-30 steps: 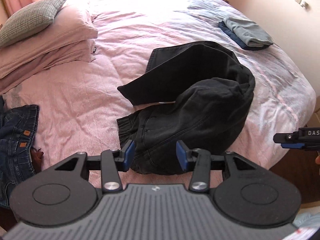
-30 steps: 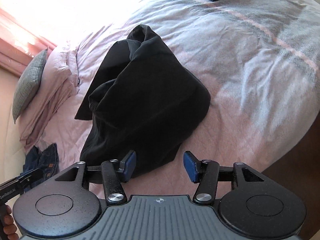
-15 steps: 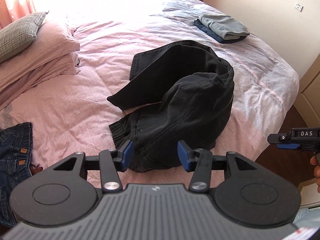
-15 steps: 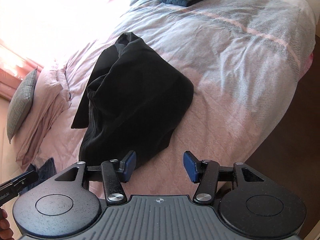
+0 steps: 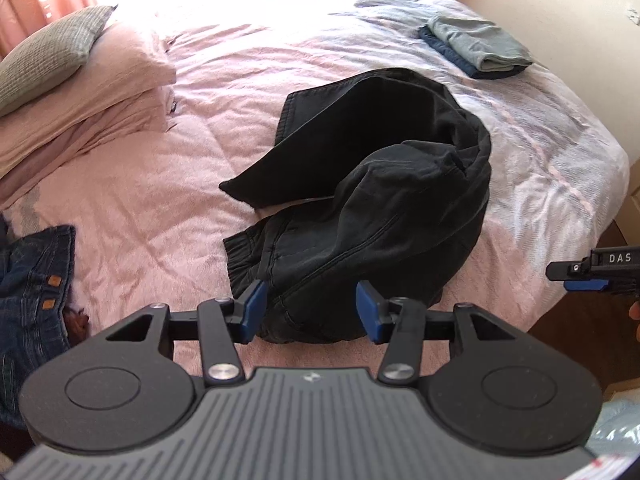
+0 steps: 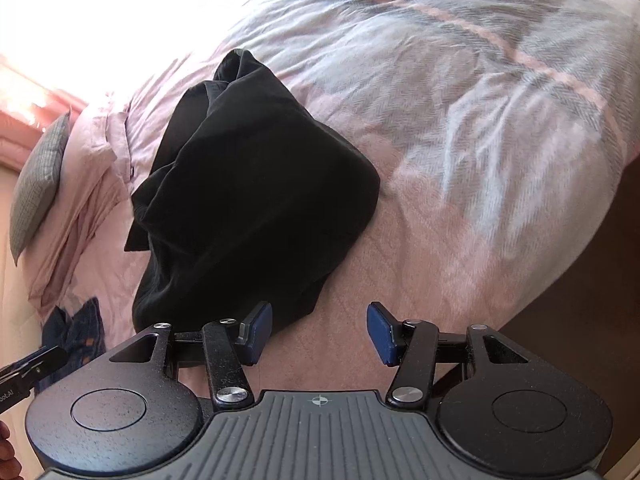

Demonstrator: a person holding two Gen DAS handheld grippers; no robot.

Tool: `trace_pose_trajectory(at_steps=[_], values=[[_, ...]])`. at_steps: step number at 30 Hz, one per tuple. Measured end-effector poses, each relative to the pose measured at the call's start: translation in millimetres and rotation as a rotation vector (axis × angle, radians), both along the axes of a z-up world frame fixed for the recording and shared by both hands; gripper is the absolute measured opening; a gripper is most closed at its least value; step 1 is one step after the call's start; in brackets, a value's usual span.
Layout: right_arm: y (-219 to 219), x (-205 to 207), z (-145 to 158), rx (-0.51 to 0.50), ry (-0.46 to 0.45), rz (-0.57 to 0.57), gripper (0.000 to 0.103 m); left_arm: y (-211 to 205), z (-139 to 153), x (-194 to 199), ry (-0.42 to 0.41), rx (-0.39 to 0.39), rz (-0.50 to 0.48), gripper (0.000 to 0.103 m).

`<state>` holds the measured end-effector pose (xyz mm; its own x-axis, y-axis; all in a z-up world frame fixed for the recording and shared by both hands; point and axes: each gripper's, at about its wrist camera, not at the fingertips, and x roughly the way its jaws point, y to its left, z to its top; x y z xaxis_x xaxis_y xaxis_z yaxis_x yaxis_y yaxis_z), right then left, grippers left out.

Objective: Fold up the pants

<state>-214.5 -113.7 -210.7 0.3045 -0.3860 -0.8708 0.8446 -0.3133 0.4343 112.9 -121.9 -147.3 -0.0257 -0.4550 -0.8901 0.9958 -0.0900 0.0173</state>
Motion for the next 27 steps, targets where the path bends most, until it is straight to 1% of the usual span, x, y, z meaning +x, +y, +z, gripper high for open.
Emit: trace_pose_trajectory(at_steps=[3, 5, 7, 9, 11, 12, 13, 15, 17, 19, 20, 23, 24, 26, 27], values=[[-18.2, -22.3, -4.3, 0.008, -0.008, 0.041, 0.050, -4.4, 1.5, -14.3, -0.009, 0.029, 0.048, 0.045], [-30.3, -43.6, -8.4, 0.011, -0.010, 0.048, 0.050, -10.1, 5.4, -26.6, -0.007, 0.031, 0.064, 0.049], [-41.2, -67.1, -11.1, 0.012, -0.002, 0.041, 0.050, -21.3, 10.2, -42.1, -0.003, 0.018, 0.068, 0.063], [-48.1, -94.7, -13.7, 0.012, 0.015, 0.018, 0.050, -40.0, 16.4, -60.4, 0.007, -0.014, 0.066, 0.072], [-51.1, -125.9, -16.5, 0.021, 0.043, -0.021, 0.050, -65.1, 21.1, -79.4, 0.026, -0.033, 0.059, 0.074], [-51.9, -142.2, -16.7, 0.024, 0.056, -0.044, 0.050, -79.8, 22.0, -89.6, 0.043, -0.040, 0.048, 0.080], [-53.4, -160.4, -17.1, 0.027, 0.067, -0.067, 0.050, -95.2, 20.8, -97.5, 0.064, -0.044, 0.033, 0.089], [-53.4, -193.4, -20.1, 0.044, 0.089, -0.122, 0.050, -133.5, 13.0, -115.5, 0.099, -0.031, 0.005, 0.091], [-51.6, -223.9, -24.9, 0.066, 0.108, -0.184, 0.050, -174.4, -1.8, -133.1, 0.143, 0.000, -0.019, 0.091], [-47.9, -249.7, -30.4, 0.090, 0.112, -0.248, 0.050, -215.4, -23.8, -149.1, 0.184, 0.057, -0.032, 0.093], [-44.6, -260.3, -33.8, 0.103, 0.107, -0.278, 0.050, -236.4, -38.3, -156.8, 0.188, 0.094, -0.026, 0.093], [-30.8, -277.6, -45.4, 0.145, 0.081, -0.343, 0.050, -285.0, -81.3, -175.6, 0.143, 0.196, -0.002, 0.093], [-27.0, -279.6, -50.4, 0.159, 0.075, -0.357, 0.050, -295.2, -94.9, -182.1, 0.116, 0.221, 0.004, 0.093], [-17.1, -278.5, -58.1, 0.188, 0.071, -0.384, 0.050, -312.7, -120.2, -192.5, 0.067, 0.269, -0.014, 0.093], [-12.8, -277.5, -61.4, 0.200, 0.069, -0.398, 0.050, -318.1, -131.9, -194.9, 0.037, 0.295, -0.013, 0.092]])
